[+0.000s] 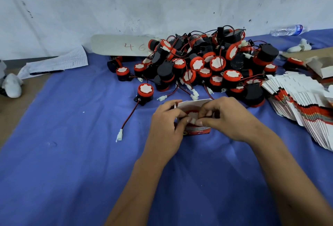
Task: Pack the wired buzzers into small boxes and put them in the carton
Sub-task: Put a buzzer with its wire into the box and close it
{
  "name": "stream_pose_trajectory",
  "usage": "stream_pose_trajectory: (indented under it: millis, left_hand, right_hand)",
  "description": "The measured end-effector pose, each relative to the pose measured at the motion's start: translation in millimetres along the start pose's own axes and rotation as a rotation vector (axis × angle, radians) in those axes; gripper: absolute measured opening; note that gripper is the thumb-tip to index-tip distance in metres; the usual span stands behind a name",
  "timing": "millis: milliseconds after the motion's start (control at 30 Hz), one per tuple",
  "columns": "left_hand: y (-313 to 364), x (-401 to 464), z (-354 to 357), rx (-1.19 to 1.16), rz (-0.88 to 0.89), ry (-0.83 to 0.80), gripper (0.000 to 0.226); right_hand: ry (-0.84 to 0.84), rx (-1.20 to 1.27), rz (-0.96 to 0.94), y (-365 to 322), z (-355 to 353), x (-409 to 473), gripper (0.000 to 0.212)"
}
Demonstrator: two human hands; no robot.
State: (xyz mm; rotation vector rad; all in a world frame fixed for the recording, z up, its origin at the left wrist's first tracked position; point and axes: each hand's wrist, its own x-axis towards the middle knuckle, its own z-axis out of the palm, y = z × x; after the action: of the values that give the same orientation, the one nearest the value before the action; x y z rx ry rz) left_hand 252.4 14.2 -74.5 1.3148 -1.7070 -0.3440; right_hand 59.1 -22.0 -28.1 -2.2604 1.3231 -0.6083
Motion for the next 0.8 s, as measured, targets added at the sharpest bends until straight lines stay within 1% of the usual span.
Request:
stream_pose_trajectory:
  millis: [133,200,300,467,600,733,800]
  left_hand:
    - [0.9,-0.7,-0.4,-0.046,-0.013,0.037,0.006]
    - [1.2,-1.4,0.6,-0.047,-0.029,0.078,0.006]
    - [0.5,-1.0,0.8,-0.046,-0.047,0.114,0.008]
    - [1.8,-2.3,1.3,-0.002,0.02,0.089,0.012]
    - [1.2,-2.8,1.6,0.02,0.064,0.076,0.019]
    - [1.9,-2.1,1.7,0.013,0.085,0.082,0.025]
    - [1.0,-2.1,1.9,0.014,0.08,0.096,0.025]
  right_hand:
    - [-0.062,0.07,-0.031,6.2,-3.1,-1.4,0.01]
    - [-0.027,0.068,-0.015,6.8,0.1,-1.1,0.011]
    - [0.068,0.045,-0.001,6.1,7.6,-0.1,0.011]
    - [0.187,-0.066,0.017,1.5,16.3,2.0,0.016]
    - [0.196,-0.093,-0.002,-1.3,20.0,0.7,0.008]
    - [0.212,-0.138,-0.101,-4.6,21.6,1.3,0.008]
    - [0.226,-0.157,-0.099,-7.4,24.2,2.0,0.008]
